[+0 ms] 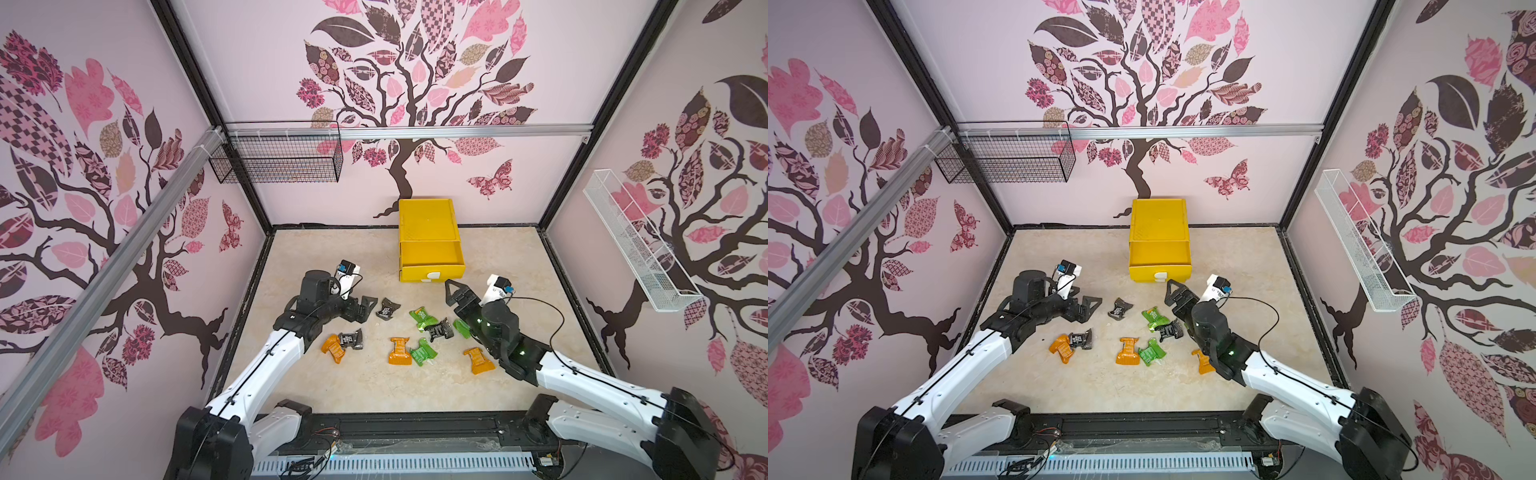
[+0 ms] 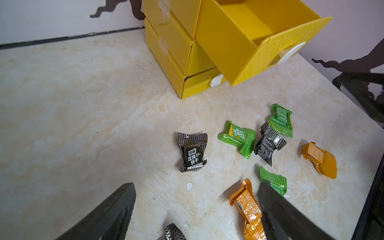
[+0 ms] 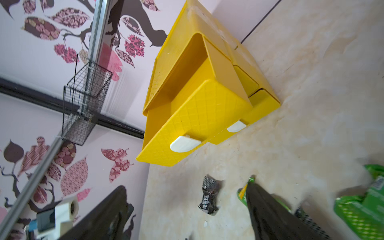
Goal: Place the cookies into the drawer by color
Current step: Open the drawer in the storage box.
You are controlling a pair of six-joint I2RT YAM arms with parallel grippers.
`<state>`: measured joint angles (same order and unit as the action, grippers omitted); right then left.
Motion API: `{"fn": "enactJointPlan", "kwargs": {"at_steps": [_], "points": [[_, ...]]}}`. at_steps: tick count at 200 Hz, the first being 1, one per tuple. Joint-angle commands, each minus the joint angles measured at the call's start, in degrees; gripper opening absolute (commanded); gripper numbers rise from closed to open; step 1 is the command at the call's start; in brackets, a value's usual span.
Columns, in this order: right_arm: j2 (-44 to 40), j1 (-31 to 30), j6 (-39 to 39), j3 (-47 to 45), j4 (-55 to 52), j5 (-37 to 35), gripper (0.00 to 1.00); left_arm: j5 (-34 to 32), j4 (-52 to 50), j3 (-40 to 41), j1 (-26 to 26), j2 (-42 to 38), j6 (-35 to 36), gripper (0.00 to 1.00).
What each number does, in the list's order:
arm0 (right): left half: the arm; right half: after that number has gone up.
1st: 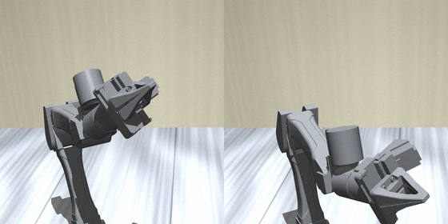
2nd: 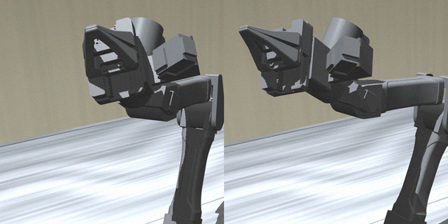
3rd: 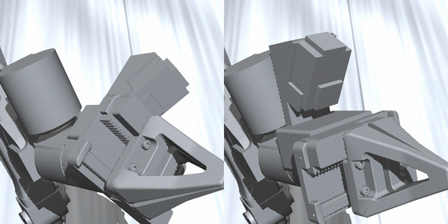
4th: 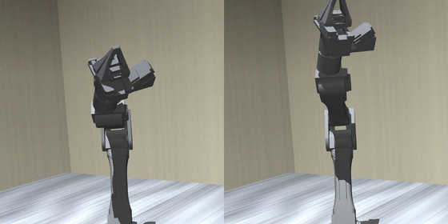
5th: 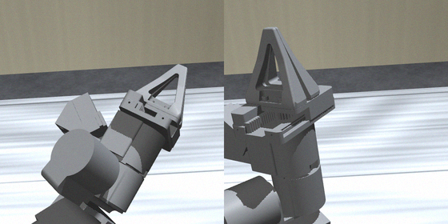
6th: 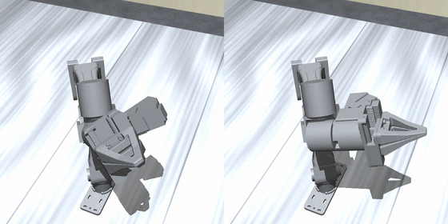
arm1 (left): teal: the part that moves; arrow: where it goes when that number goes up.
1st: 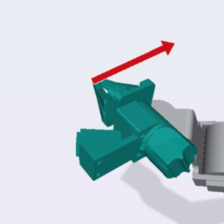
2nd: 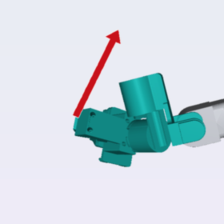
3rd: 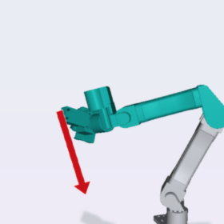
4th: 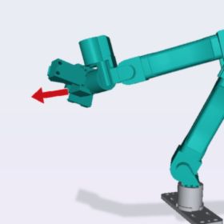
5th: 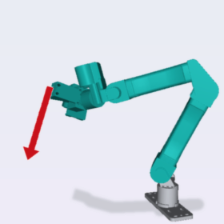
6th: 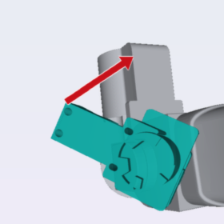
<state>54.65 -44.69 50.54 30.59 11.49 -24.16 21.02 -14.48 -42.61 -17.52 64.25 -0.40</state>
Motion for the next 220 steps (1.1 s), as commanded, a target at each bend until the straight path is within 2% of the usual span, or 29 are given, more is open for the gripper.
{"fn": "enactJointPlan", "kwargs": {"at_steps": [1,29,62,90,125,158,196,220], "points": [[-5.41,1.39,-14.72,2.34,-10.78,1.47,0.98,-0.41,2.22,0.33,-1.13,2.07,-2.48,0.97],[-11.37,7.41,-23.23,3.67,-18.46,9.11,0.99,-3.11,2.59,-0.28,-4.0,5.73,-1.85,0.97],[-13.33,13.92,-32.77,8.01,-28.78,15.66,0.99,-6.41,3.73,-0.75,-6.33,9.52,-2.32,0.97],[-13.43,14.07,-42.76,10.15,-33.53,15.76,0.99,-8.49,4.54,-1.96,-7.3,13.72,-4.69,0.97],[-15.21,14.12,-50.27,9.04,-34.94,14.97,0.99,-10.76,5.27,-2.79,-11.09,17.59,-3.54,0.97],[-18.79,14.18,-52.05,6.05,-33.47,15.82,0.99,-12.49,5.87,-4.0,-11.63,21.86,-6.11,0.92],[-20.98,14.05,-57.9,4.53,-37.22,23.61,0.99,-15.72,5.39,-7.31,-12.92,27.75,-7.33,0.88],[-25.0,14.06,-58.76,1.37,-36.18,23.26,0.99,-18.67,3.15,-9.84,-13.04,30.14,-8.25,0.86]]}}
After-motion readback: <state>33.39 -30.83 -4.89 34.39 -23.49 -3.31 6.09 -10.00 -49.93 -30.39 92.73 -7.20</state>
